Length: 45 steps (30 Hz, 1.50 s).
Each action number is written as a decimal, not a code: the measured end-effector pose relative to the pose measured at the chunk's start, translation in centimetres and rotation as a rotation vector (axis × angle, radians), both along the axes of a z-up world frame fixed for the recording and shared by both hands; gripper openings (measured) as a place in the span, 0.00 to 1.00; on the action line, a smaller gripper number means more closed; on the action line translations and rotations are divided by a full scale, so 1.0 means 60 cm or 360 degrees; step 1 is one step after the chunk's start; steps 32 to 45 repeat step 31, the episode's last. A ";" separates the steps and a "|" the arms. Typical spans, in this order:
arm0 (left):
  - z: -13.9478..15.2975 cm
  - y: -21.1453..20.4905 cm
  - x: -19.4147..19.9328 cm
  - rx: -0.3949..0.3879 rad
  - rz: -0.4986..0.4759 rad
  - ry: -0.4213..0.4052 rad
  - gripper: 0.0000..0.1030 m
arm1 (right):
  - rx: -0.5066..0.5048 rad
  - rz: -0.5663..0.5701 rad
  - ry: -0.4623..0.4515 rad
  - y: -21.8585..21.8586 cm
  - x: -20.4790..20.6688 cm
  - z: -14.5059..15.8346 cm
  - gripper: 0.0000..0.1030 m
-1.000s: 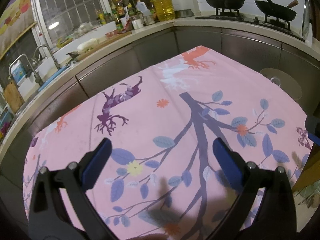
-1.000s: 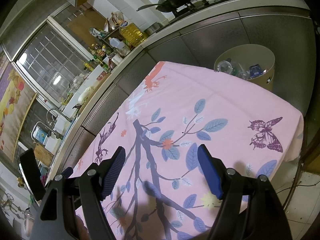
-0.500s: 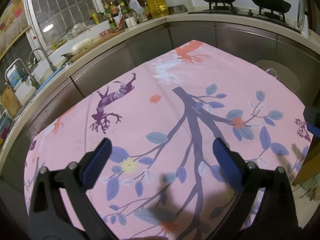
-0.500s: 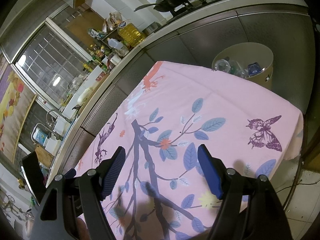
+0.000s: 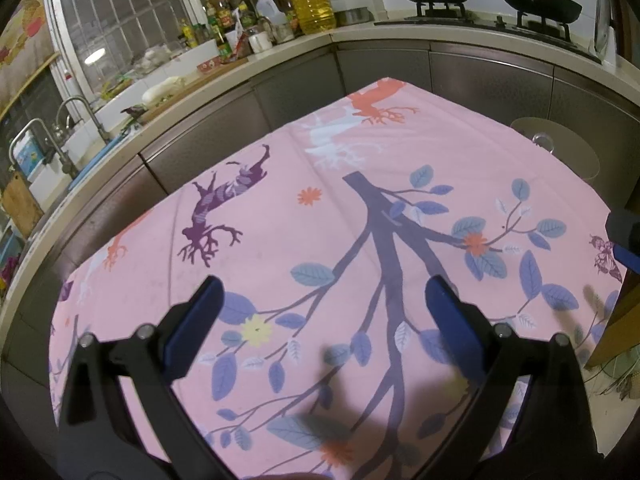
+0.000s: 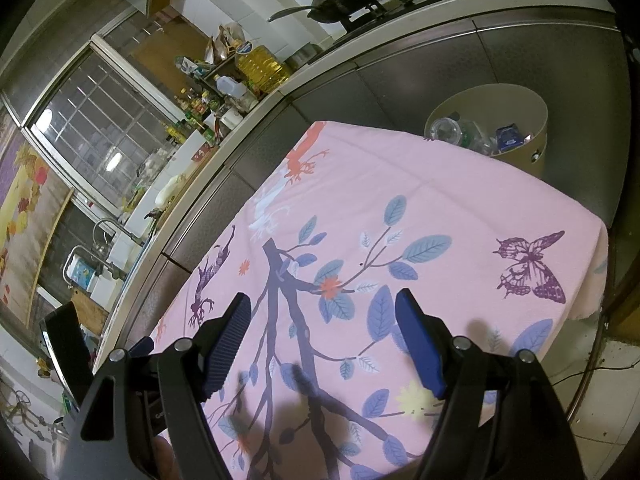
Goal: Collect trash
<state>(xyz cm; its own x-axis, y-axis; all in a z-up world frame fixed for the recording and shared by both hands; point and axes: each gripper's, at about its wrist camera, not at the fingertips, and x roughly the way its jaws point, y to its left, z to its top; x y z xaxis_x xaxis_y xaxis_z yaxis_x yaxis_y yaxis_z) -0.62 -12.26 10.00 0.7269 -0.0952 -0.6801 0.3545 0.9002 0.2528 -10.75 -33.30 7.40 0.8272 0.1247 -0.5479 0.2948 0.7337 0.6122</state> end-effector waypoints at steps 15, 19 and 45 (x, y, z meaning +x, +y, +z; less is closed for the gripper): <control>-0.004 -0.001 -0.002 -0.0010 -0.0008 0.0015 0.94 | 0.0002 0.0004 0.0002 0.001 0.002 0.001 0.70; -0.005 0.000 0.001 -0.0018 -0.0009 0.0009 0.94 | 0.0004 0.0005 0.0005 -0.001 0.003 0.001 0.70; 0.000 0.005 0.002 -0.0068 -0.0010 0.0015 0.94 | -0.0023 0.0001 0.0017 0.006 0.006 0.000 0.70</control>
